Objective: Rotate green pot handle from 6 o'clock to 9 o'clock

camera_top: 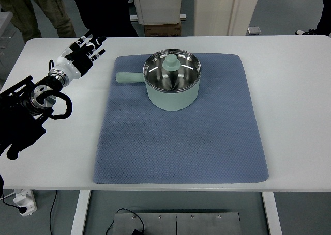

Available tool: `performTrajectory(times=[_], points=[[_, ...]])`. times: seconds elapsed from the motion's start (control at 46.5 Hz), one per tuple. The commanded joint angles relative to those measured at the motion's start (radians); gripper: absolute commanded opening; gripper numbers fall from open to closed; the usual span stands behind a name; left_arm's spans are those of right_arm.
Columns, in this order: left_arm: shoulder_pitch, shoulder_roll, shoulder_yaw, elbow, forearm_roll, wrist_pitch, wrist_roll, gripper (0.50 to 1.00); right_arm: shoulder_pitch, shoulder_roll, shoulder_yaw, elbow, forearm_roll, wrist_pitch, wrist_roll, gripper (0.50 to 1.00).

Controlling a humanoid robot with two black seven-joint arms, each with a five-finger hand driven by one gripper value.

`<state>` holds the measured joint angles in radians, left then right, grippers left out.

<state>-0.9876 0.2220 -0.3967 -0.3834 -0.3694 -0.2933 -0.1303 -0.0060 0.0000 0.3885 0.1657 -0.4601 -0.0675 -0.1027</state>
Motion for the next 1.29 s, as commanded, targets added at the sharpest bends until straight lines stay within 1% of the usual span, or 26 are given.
performTrajectory(times=[0.0,0.323,0.624,0.968,1.075,1.269], points=[[-0.002,-0.013,-0.001,0.000,0.006,0.008,-0.020,1.000,-0.002,0.000,0.001,0.000,0.003,0.000,0.000,1.000],[-0.013,-0.047,-0.001,0.000,0.043,0.019,-0.035,1.000,-0.005,0.000,0.003,0.000,0.001,0.000,-0.002,1.000],[-0.011,-0.047,-0.001,0.000,0.046,0.022,-0.042,1.000,-0.009,0.000,0.003,0.000,0.003,0.000,-0.014,1.000],[-0.011,-0.049,-0.001,0.000,0.053,0.022,-0.045,1.000,-0.025,0.000,0.003,0.000,0.003,0.000,-0.014,1.000],[-0.011,-0.049,-0.001,0.000,0.059,0.022,-0.058,1.000,-0.026,0.000,0.000,-0.002,0.001,0.000,-0.014,1.000],[-0.011,-0.049,-0.001,0.000,0.059,0.022,-0.060,1.000,-0.023,0.000,-0.005,-0.006,-0.003,0.000,-0.006,1.000]])
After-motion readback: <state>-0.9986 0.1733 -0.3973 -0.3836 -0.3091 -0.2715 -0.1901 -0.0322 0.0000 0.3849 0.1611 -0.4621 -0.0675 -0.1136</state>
